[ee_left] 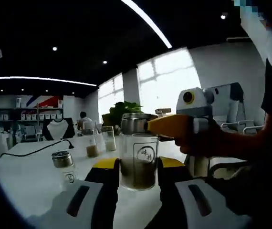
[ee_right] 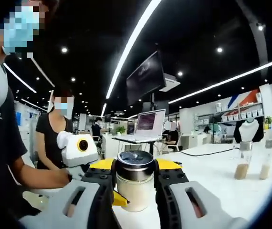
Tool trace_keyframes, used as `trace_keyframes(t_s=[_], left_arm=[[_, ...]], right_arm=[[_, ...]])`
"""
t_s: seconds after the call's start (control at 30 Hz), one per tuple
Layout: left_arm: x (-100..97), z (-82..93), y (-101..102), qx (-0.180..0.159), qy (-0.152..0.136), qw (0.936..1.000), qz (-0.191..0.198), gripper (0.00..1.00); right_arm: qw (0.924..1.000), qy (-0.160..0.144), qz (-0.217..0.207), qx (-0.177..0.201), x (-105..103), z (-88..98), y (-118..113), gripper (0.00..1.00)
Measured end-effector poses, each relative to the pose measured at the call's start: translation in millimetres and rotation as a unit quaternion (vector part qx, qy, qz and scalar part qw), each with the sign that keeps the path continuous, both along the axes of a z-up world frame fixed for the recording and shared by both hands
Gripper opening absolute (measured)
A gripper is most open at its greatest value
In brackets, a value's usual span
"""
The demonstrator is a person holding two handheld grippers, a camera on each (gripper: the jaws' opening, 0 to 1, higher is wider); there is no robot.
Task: Rotate the seasoning bottle until the label or dispensing opening points toward the visible target arrow and the bottle remains upright within the marked orientation range
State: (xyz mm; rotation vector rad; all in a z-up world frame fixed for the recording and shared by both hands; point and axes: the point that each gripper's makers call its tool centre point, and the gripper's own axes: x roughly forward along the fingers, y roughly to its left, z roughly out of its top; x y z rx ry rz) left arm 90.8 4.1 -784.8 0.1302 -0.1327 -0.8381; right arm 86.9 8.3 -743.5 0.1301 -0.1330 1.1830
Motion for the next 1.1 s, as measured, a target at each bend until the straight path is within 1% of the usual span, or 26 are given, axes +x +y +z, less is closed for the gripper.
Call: trace_keyframes(t_s=[0.03,0.1,0.17,0.2,0.27,0.33,0.37,0.43,0.47,0.5,0.53,0.57,0.63,0.67,0.73,0.8,0.87,0.9,0.93,0.97,1.03,1.1], left_arm=[[2.2,-1.2,0.6,0.008,-0.002,0.9999,0.014,0.33],[6.2,-5.1,1.2,0.036,-0.018,0.9982,0.044,0.33],[10.3,-6.9,3.1,0.065,-0.043,0.9938,0.078,0.33],[13.4,-8.6,5.3,0.075,-0.047,0.9917,0.093,0.33],[15.1,-10.0,5.3,0.078,-0.047,0.9908,0.100,0.33],[17.1,-12.2,5.3,0.065,-0.029,0.9934,0.090,0.33],[16.9,-12.4,4.6,0.052,-0.022,0.9954,0.077,0.33],[15.2,-15.1,3.6,0.042,-0.003,0.9975,0.057,0.33],[14.0,-14.4,2.9,0.034,-0.001,0.9984,0.045,0.33],[11.2,-12.9,0.8,0.014,0.007,0.9996,0.023,0.33],[7.5,-11.3,-0.6,-0.013,0.026,0.9996,-0.001,0.33],[4.2,-7.8,-1.7,-0.036,0.034,0.9985,-0.022,0.33],[0.8,-5.0,-1.3,-0.054,0.044,0.9967,-0.041,0.33],[1.3,-4.8,0.9,-0.051,0.040,0.9969,-0.045,0.33],[0.2,-5.1,0.8,-0.049,0.041,0.9970,-0.044,0.33],[0.5,-4.2,1.1,-0.039,0.030,0.9983,-0.030,0.33],[1.1,-3.0,1.7,-0.030,0.023,0.9992,-0.013,0.33],[2.9,-1.6,3.4,-0.025,0.013,0.9996,-0.001,0.33],[6.2,-0.6,5.9,-0.017,0.002,0.9997,0.016,0.33],[8.4,-1.4,7.4,-0.008,-0.003,0.9996,0.029,0.33],[12.0,-4.6,9.6,0.010,-0.012,0.9985,0.052,0.33],[13.2,-5.2,10.4,-0.002,-0.005,0.9985,0.055,0.33]], right_arm=[[0.9999,0.007,-0.008,0.006,2.7,-1.3,-0.2,0.29],[0.9997,-0.003,-0.023,-0.003,4.9,-6.0,4.6,0.30],[0.9990,-0.009,-0.042,-0.016,8.9,-8.9,7.6,0.30],[0.9988,-0.004,-0.046,-0.017,11.0,-9.8,8.3,0.30],[0.9982,0.026,-0.053,-0.014,16.6,-12.5,7.4,0.30],[0.9980,0.030,-0.053,-0.016,18.4,-12.6,6.5,0.30],[0.9983,0.023,-0.051,-0.017,17.1,-12.5,6.3,0.30],[0.9984,-0.001,-0.037,-0.042,13.4,-14.4,8.4,0.30],[0.9983,-0.009,-0.030,-0.048,11.0,-13.6,9.7,0.30],[0.9979,-0.027,-0.023,-0.054,7.7,-11.0,11.2,0.30],[0.9973,-0.042,-0.011,-0.060,3.7,-8.5,12.7,0.30],[0.9973,-0.048,-0.001,-0.056,0.6,-5.6,13.7,0.30],[0.9972,-0.055,0.023,-0.045,-4.7,-0.5,14.9,0.30],[0.9974,-0.051,0.028,-0.043,-4.5,0.0,14.3,0.30],[0.9977,-0.043,0.032,-0.041,-3.2,-0.7,14.6,0.30],[0.9985,-0.035,0.029,-0.030,-1.5,-0.5,15.4,0.30],[0.9998,-0.003,0.019,-0.010,3.1,0.7,13.2,0.30],[0.9998,0.001,0.017,-0.007,4.1,1.3,12.5,0.30],[0.9999,0.015,0.007,0.001,7.8,1.3,10.9,0.30],[0.9997,0.022,-0.001,-0.001,9.9,-0.3,9.9,0.30],[0.9995,0.025,-0.014,-0.011,11.6,-3.6,12.3,0.30],[0.9993,0.018,-0.026,-0.018,12.5,-4.8,15.2,0.30]])
